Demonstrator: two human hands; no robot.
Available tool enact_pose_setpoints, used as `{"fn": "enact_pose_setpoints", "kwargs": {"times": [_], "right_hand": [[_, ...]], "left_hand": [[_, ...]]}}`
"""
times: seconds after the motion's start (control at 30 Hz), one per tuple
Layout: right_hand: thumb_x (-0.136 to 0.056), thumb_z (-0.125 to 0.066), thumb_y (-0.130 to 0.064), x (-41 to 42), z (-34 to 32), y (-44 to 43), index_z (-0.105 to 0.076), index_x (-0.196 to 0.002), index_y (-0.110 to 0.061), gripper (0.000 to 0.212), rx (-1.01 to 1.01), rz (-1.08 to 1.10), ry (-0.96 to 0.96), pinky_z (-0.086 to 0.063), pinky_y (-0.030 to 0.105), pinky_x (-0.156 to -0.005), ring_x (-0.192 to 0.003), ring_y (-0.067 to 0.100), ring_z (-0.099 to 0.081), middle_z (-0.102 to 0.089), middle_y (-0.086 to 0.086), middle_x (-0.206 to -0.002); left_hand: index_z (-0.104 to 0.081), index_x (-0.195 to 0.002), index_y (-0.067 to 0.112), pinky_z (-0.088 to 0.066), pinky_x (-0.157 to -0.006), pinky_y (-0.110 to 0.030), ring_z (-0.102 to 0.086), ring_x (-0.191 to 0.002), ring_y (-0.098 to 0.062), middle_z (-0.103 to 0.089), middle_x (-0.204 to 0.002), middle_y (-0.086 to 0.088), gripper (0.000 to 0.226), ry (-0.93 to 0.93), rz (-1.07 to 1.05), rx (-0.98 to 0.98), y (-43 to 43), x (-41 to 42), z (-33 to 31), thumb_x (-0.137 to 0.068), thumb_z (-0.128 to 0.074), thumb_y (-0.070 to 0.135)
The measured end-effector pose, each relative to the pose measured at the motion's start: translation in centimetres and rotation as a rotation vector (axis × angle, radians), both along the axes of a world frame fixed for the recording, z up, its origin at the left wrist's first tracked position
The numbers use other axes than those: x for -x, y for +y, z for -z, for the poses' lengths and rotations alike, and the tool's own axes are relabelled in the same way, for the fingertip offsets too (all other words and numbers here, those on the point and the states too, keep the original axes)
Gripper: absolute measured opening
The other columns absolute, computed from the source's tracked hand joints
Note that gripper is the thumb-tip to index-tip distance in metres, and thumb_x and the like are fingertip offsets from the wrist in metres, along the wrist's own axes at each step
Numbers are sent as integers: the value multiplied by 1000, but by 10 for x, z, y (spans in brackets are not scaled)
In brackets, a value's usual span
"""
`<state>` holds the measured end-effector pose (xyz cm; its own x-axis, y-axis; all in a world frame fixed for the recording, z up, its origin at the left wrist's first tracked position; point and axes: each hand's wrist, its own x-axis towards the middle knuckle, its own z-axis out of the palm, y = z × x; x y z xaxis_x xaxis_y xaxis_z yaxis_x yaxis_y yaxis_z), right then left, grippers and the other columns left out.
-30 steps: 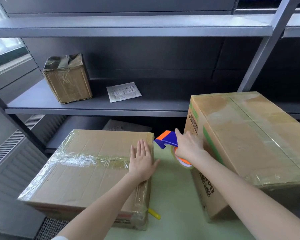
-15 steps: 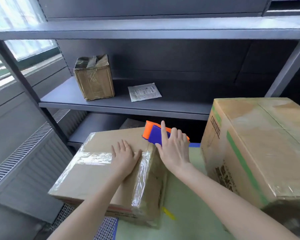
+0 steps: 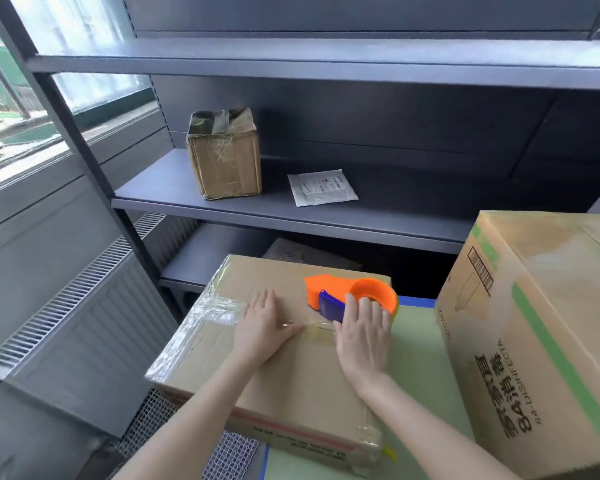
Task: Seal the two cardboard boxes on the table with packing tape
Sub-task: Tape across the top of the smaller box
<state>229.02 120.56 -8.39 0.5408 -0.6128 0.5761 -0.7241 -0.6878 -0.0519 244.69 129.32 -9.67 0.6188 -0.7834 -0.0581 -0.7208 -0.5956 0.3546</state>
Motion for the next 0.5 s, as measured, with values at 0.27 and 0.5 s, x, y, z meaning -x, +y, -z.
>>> {"fn": "enact_pose_setpoints", "kwargs": {"times": [0.27,0.5], "right_hand": [[-55,-87,-24,0,13,-6,-61,-106,-2,62,103,30,10,-47,43,-80,-80,34,-59,-60,13,-83],[-52,-90,-24,4,5,-8,-67,-102,-2,59,81,-10,-38,-50,44,-79,-78,31,-63,-65,9,-83]], "left_hand": [[-10,-149,23,7,-103,-68,5,-144,-34,-4,-158,-10,116,-70,-259,-250,23,-54,7,-58,-11,95],[-29,-137,40,-32,-92,-49,-32,-128,-32,-21,-152,-9,82,-121,-317,-242,33,-61,4,-71,-16,86]]}}
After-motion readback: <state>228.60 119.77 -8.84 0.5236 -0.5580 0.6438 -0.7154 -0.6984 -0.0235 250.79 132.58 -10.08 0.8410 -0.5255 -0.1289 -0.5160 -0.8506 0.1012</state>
